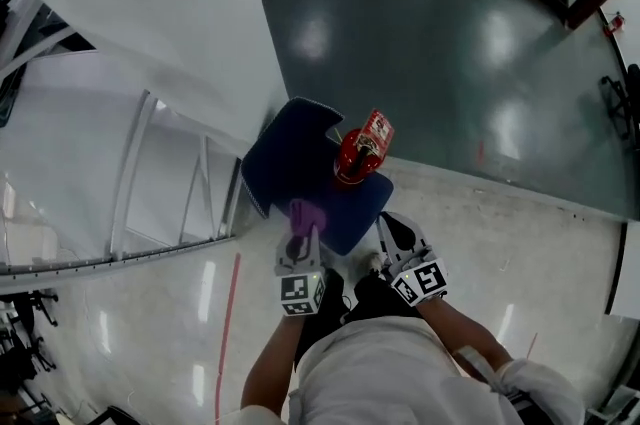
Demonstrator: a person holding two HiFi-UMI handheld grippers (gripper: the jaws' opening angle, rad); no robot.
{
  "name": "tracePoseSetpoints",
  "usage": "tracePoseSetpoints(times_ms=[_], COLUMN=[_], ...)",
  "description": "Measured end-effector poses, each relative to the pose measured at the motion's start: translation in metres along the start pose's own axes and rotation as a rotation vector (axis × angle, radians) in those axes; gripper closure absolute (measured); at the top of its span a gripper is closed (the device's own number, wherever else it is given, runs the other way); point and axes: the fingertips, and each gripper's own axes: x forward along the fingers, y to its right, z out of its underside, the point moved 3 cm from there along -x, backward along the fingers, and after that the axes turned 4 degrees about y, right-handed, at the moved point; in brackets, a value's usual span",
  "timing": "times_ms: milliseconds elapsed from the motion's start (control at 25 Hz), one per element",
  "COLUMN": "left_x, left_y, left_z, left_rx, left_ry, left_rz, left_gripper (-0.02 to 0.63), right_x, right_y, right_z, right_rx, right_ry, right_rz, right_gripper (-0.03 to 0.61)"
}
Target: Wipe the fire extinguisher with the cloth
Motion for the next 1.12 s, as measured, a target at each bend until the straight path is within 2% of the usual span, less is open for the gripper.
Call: tracePoseSetpoints(times_ms=[160,280,480,840,1120], left_x=[0.018,0.035,0.078,0.179,0.235], left_y=[-0.014,-0.022,-0.03,-0.073,-0.084], left_z=[0.007,0.021,0.057,0.158,0.236], left_rx=[-0.008,-0.013,0.072,0.025,-0.003], left_ry=[-0.02,-0.043,-0.084,-0.196,-0.273], left_rz=[0.087,0.106,0.135,0.162,0.189], left_gripper=[0.554,0.554,0.554,0.554,0.554], right_x=[0.012,0.019,0.027,0.065,0.056], right_y=[0.003,0.007,0.019,0.027,0.042], right_z=[0.006,0.01,0.037,0.089,0.129], right_rx=[-0.002,-0.011,0.054,0.054,0.076], right_ry=[-0.009,-0.024,-0.051,-0.079,-0.129], right_rz=[0.086,0.099,0.104,0.058,0.081], right_gripper=[0.566,0.566,0.566,0.566,0.566])
